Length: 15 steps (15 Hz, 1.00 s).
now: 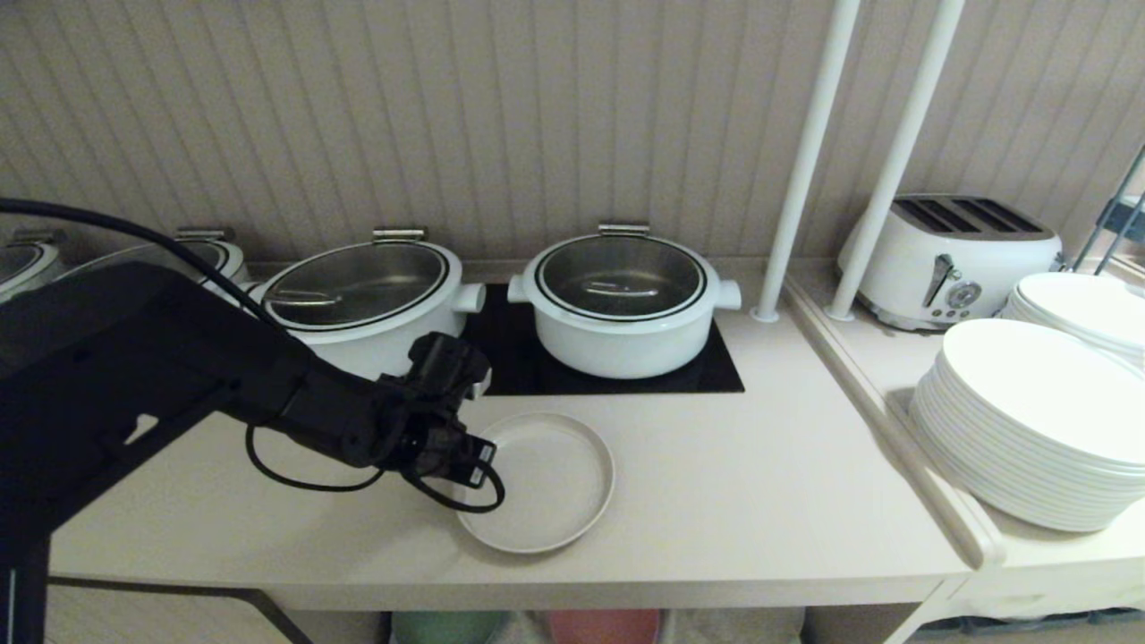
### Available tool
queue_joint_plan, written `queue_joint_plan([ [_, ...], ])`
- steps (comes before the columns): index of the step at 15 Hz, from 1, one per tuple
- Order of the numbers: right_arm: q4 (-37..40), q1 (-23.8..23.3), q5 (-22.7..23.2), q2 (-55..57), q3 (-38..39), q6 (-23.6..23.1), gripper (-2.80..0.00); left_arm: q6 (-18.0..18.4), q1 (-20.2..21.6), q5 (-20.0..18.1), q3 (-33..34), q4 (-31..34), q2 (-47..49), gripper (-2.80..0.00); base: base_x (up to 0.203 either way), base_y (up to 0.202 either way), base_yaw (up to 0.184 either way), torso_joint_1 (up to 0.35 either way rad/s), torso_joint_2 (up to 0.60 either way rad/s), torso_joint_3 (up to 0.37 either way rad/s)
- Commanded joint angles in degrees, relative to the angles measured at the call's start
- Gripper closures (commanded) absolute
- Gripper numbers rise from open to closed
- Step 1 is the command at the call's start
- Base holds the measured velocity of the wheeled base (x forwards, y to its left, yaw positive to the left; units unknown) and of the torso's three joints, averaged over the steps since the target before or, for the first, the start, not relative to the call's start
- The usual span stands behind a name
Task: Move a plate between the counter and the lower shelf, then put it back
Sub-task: Pick up the plate
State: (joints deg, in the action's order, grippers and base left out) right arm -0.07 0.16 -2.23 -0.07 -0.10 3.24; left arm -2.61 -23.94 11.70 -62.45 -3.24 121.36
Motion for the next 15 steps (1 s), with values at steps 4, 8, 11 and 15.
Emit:
queue_joint_plan([
  [4,-0.01,0.02,-0.05,0.07,0.01,0.01,0.00,-0.63,-0.93,-0.01,3.18,-0.18,-4.71,0.00,0.000,0.000,0.000,0.000,0.00,0.000],
  [8,-0.01,0.02,-0.05,0.07,0.01,0.01,0.00,-3.95,-0.93,-0.03,7.21,-0.18,-7.74,0.00,0.000,0.000,0.000,0.000,0.00,0.000],
  [11,-0.01,0.02,-0.05,0.07,0.01,0.01,0.00,-7.23,-0.93,-0.10,10.55,-0.18,-10.50,0.00,0.000,0.000,0.000,0.000,0.00,0.000],
  [15,-0.01,0.02,-0.05,0.07,0.01,0.01,0.00,-11.97,-0.77,-0.10,14.14,-0.10,-14.80,0.00,0.000,0.000,0.000,0.000,0.00,0.000],
])
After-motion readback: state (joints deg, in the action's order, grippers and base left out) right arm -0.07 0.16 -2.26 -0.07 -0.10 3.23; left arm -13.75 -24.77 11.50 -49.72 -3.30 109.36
